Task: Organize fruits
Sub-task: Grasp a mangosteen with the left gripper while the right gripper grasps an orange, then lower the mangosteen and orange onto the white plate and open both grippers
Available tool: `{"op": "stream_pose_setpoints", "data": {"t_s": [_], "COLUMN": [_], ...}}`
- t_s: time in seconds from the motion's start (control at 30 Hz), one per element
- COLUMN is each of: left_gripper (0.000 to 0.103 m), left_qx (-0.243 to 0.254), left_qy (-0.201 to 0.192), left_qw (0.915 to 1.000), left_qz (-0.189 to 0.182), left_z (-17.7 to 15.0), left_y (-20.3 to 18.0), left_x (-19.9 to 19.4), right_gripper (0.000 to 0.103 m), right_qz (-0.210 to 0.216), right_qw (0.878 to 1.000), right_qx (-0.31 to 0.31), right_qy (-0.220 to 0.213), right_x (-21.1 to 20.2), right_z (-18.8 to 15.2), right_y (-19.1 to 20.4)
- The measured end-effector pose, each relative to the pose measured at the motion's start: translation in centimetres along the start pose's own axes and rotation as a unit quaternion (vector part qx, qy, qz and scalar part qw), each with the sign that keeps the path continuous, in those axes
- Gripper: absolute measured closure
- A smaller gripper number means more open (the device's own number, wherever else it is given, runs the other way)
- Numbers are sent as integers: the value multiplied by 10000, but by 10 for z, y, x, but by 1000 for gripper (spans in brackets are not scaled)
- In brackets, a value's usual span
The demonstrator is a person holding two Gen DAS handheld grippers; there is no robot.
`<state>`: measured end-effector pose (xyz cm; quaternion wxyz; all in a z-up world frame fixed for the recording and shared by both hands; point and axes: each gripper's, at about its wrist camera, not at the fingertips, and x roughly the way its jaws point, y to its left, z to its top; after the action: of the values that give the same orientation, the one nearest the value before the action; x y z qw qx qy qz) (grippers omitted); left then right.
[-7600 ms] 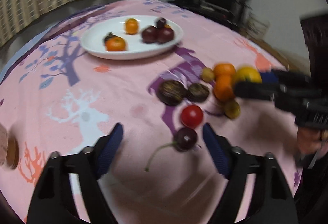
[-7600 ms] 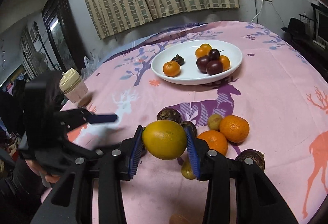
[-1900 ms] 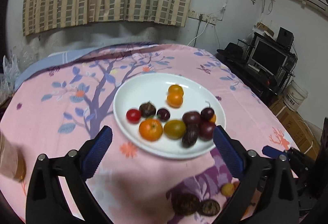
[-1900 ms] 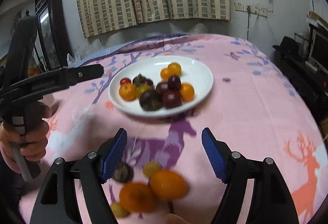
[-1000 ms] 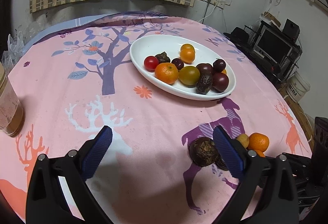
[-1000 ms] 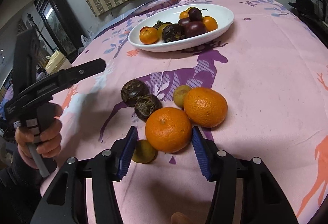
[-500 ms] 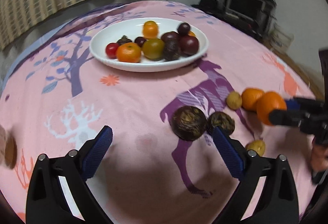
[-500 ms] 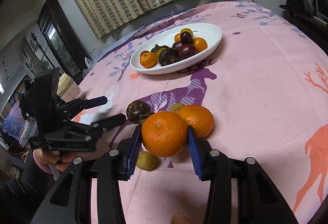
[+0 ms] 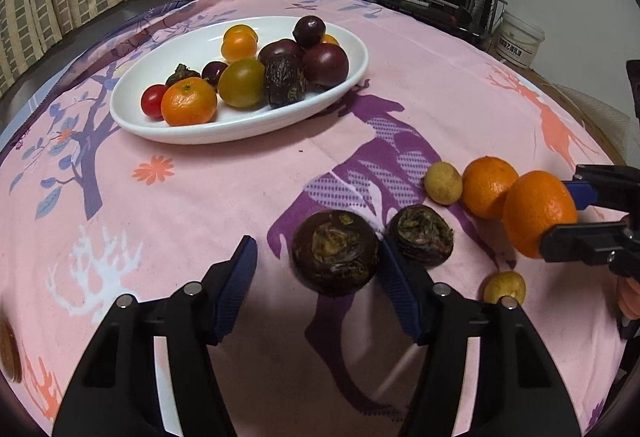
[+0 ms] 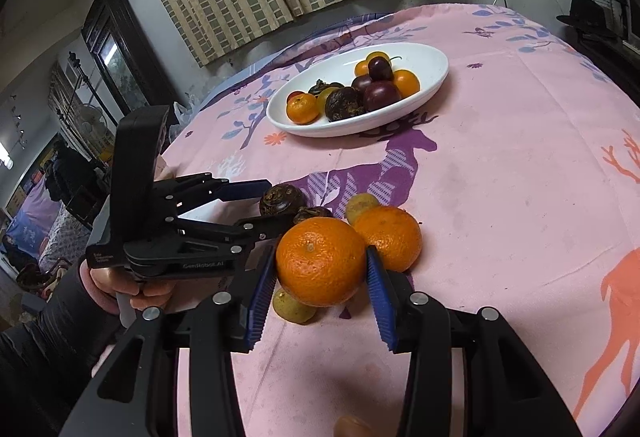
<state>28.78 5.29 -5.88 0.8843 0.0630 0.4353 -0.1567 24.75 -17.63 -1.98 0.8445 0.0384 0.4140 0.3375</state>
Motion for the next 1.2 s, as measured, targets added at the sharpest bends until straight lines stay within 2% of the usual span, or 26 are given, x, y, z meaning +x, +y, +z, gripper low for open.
{"op": "stream_pose_setpoints", "data": {"t_s": [0.13, 0.2, 0.27, 0.37, 0.5, 0.57, 0.67, 0.87, 0.93, 0.97, 1.03, 1.07, 1.1, 1.13, 1.2], "left_gripper": [59, 60, 60, 60, 60, 60, 60, 60, 60, 60, 55, 35, 19, 13, 11], "left_qx": [152, 143, 11, -357, -979, -1354, -1610, -1808, -1951, -1995, -2049, -2056, -2078, -2127, -2153], "left_qy": [-9, 28, 50, -237, -735, -927, -1128, -1066, -962, -928, -910, -969, -1068, -1196, -1375], "left_qw": [9999, 9999, 9998, 9984, 9923, 9864, 9802, 9765, 9751, 9746, 9735, 9724, 9701, 9664, 9632], "left_qz": [-23, -51, -197, -359, -163, -86, 248, 492, 441, 421, 458, 532, 662, 805, 834], "left_z": [-1, -1, 0, 13, 49, 68, 94, 117, 117, 115, 113, 112, 112, 111, 113], "left_y": [-6, -8, -5, 8, 38, 56, 74, 103, 113, 115, 117, 117, 116, 115, 112], "left_x": [-3, -4, -8, -25, -37, -34, -21, 9, 19, 21, 21, 18, 11, 2, -13], "right_gripper": [58, 58, 58, 58, 57, 57, 57, 57, 55, 46, 41, 41, 41, 41, 37], "right_qz": [-31, -33, 165, 348, -148, -250, -601, -914, -759, -692, -811, -865, -881, -895, -893], "right_qw": [10000, 10000, 9998, 9993, 9972, 9970, 9953, 9939, 9956, 9958, 9933, 9919, 9914, 9907, 9905], "right_qx": [-2, -39, -51, -124, -159, -36, -119, -258, -200, -214, -312, -382, -401, -407, -390], "right_qy": [-31, -53, -40, -22, -718, -736, -753, -563, -504, -555, -763, -845, -882, -939, -968], "right_x": [-1, -1, 0, 4, 20, 38, 69, 113, 115, 112, 101, 93, 89, 79, 67], "right_z": [0, 0, 3, 26, 79, 100, 129, 163, 166, 166, 166, 164, 164, 160, 153], "right_y": [-2, -1, 1, 9, 15, 11, 8, 0, -2, -2, 1, 3, 3, 3, 1]}}
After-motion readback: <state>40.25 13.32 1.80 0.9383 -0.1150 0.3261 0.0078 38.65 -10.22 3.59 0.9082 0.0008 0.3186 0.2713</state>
